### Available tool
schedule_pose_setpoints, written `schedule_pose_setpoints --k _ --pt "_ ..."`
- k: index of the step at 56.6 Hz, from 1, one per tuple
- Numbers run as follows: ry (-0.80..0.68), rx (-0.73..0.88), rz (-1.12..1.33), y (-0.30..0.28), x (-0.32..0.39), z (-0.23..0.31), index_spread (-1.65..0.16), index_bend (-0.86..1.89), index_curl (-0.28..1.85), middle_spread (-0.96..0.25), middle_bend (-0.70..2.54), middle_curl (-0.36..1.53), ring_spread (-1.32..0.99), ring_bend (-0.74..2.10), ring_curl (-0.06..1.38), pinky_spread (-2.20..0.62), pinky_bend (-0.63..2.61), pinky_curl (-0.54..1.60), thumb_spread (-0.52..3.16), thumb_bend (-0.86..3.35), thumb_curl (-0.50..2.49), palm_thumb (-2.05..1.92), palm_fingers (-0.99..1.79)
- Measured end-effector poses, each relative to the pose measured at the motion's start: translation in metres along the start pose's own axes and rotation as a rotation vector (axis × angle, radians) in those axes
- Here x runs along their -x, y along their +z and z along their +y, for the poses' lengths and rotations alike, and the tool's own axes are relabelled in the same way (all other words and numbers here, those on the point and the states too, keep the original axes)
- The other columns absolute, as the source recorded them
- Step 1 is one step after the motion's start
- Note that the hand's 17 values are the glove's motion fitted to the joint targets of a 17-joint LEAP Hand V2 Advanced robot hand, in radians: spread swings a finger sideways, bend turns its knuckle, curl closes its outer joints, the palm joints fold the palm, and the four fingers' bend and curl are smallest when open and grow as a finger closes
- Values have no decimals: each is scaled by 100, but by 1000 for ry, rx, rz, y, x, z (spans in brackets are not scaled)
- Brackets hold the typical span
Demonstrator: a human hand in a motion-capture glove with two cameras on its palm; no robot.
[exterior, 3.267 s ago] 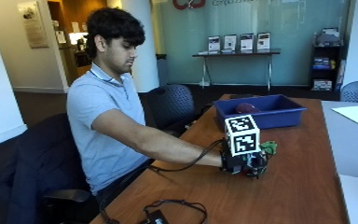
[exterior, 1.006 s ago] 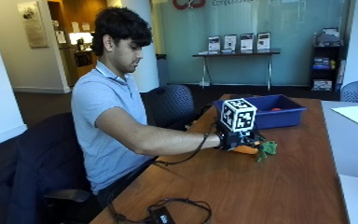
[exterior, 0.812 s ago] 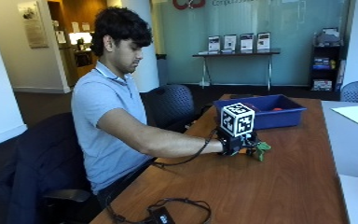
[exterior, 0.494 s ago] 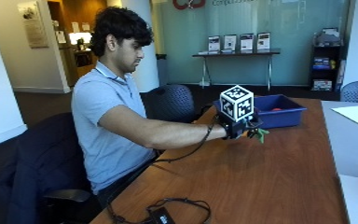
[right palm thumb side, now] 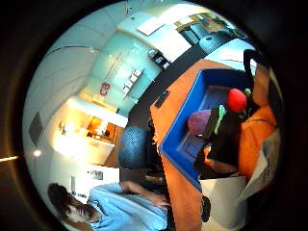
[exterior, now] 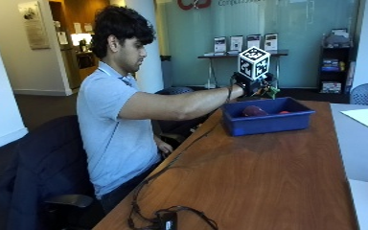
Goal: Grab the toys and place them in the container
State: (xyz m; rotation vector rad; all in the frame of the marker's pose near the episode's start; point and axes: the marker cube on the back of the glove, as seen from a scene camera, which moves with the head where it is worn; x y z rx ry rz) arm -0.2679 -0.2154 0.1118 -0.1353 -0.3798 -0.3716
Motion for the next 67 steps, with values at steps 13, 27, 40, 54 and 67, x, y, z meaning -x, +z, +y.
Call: schedule_pose_setpoints --k 13,27,40,54,67 --pt "9 156 16 24 24 9 -20 42 86 -9 37 73 -22 65 56 -37 127 53 146 17 32 -10 52" --pt "26 123 87 -18 4 41 -31 19 67 -5 20 64 -18 51 50 -33 126 49 131 -7 22 -12 36" --pt "72 37 113 -58 -36 90 -35 20 63 -4 17 58 -15 41 46 -30 120 44 131 -7 18 -11 36" --pt "144 67 202 -63 -84 133 -36 19 59 -4 18 54 -15 38 44 -29 114 41 132 -6 16 -10 35" --pt "178 33 202 -78 -111 149 -36 29 59 -3 24 54 -13 29 42 -11 75 32 133 -7 14 -11 9"
